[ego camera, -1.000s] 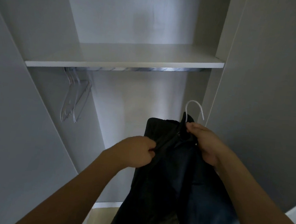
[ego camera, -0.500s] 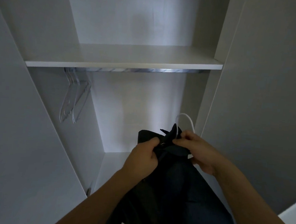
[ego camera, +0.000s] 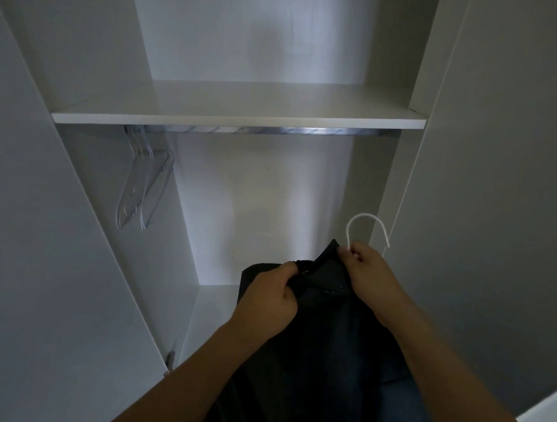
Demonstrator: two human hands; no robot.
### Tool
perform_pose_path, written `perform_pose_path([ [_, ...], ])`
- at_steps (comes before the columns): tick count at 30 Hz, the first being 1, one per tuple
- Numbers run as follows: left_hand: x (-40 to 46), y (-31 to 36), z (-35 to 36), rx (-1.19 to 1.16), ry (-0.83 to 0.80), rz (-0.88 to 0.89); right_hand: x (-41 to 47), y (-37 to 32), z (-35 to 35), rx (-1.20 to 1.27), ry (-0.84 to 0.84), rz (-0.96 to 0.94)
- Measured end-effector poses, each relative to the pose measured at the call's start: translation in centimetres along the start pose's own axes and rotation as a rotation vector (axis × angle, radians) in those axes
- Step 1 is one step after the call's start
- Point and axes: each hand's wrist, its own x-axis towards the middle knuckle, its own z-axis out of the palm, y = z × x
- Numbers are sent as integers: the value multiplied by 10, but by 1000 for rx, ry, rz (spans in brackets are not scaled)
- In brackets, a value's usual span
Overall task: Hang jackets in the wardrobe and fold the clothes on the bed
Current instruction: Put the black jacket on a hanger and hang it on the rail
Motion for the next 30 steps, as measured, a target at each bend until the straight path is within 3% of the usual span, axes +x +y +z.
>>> perform_pose_path([
  [5, -3, 9, -7, -327, -133, -164, 11, 2, -10, -10, -47, 97],
  [8, -12, -3, -5, -304, -201, -160, 13, 0, -8, -285, 103, 59],
  [9, -13, -7, -5, -326, -200, -180, 13, -2, -5, -277, 143, 53],
  [13, -9, -7, -13, -413, -199, -293, 6, -24, 4, 388, -2, 259],
  [16, -11, 0, -19, -192, -228, -136, 0, -38, 1, 396, -143, 241],
  [18, -12, -2, -19, -49, -146, -4, -2, -42, -3, 295, -223, 146],
  [23, -8, -4, -27, 66, -80, 190, 5, -47, -15, 9, -112, 19],
  [27, -5, -15, -33, 157, -59, 341, 4, -40, -12, 177, -205, -38],
  [30, -2, -14, -36, 199, 27, 356, 0, -37, -9, 315, -295, -89],
])
